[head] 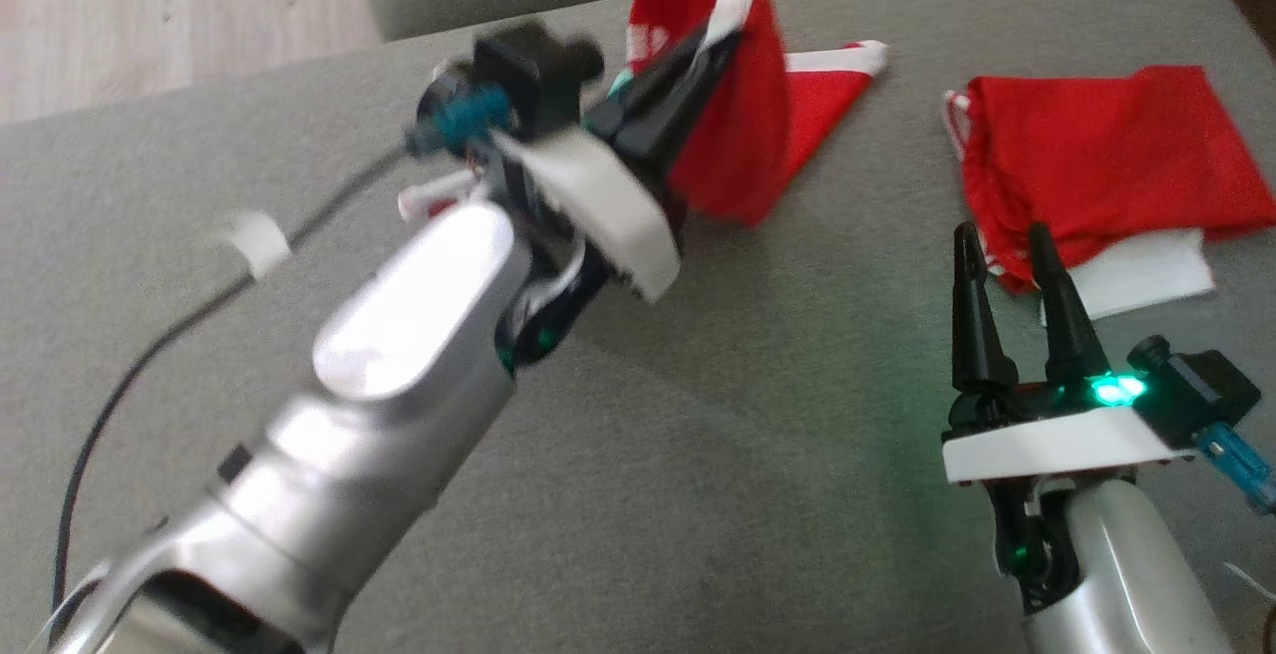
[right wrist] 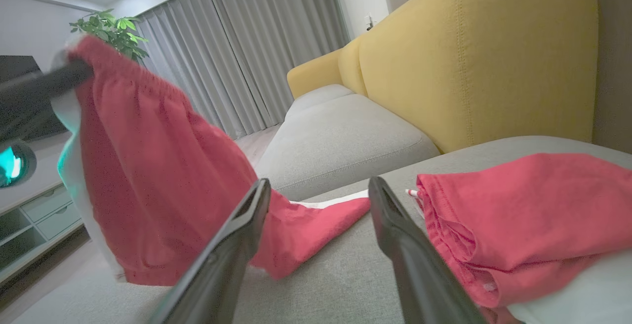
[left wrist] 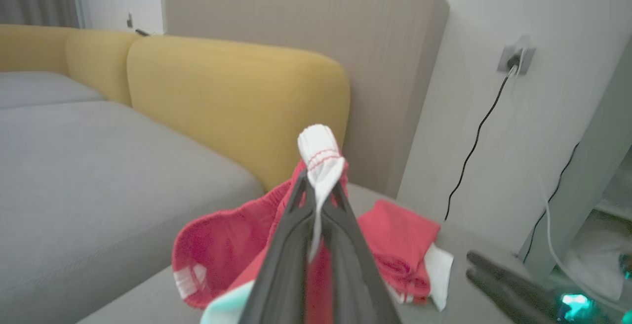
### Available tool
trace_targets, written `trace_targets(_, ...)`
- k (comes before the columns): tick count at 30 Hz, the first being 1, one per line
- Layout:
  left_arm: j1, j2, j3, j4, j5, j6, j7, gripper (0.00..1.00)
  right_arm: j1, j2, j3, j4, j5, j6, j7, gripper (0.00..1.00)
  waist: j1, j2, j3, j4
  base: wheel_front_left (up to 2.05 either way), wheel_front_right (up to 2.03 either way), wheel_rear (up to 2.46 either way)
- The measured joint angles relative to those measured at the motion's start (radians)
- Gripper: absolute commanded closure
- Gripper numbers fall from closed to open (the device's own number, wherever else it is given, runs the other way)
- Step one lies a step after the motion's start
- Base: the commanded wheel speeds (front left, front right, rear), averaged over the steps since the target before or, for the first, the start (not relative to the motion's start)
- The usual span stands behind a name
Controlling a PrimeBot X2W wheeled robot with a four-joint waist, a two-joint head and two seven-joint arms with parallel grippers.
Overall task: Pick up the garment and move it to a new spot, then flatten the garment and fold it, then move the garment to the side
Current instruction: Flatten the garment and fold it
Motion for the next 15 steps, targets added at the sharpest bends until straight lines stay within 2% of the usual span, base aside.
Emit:
trace_targets(2, -0.031, -0.019, 0.027, -0.016, -0.058, 0.0, 0.016, 1.0, 0.0, 0.0, 0.002, 0.001, 0.007, 0.0, 0.0, 0.0, 0.0, 0.0, -0.011, -0.017, 0.0, 0.0, 0.0)
trace_targets(4, -0.049, -0.048, 0.06, -0.029, -0.113, 0.021, 0.019, 1.0, 0.0, 0.0, 0.002, 0.001, 0.008, 0.0, 0.0, 0.0, 0.0, 0.0, -0.022, -0.031, 0.0, 0.0, 0.0)
trace_targets(9, -0.094, -0.084, 0.128, -0.029, -0.182, 0.141, -0.035, 1.0, 0.0, 0.0, -0.002, 0.0, 0.008, 0.0, 0.0, 0.0, -0.0001, 0.0, -0.029, -0.051, 0.0, 0.0, 0.0)
trace_targets(12, -0.102, -0.08, 0.164, 0.031, -0.193, 0.191, -0.078, 1.0, 0.0, 0.0, -0.002, -0.01, 0.008, 0.0, 0.0, 0.0, 0.0001, 0.0, -0.012, -0.051, 0.0, 0.0, 0.0)
trace_targets(15, -0.088, -0.039, 0.171, 0.125, -0.159, 0.22, -0.106, 1.0, 0.0, 0.0, -0.003, -0.018, 0.008, 0.0, 0.0, 0.0, 0.0001, 0.0, 0.009, -0.046, 0.0, 0.0, 0.0)
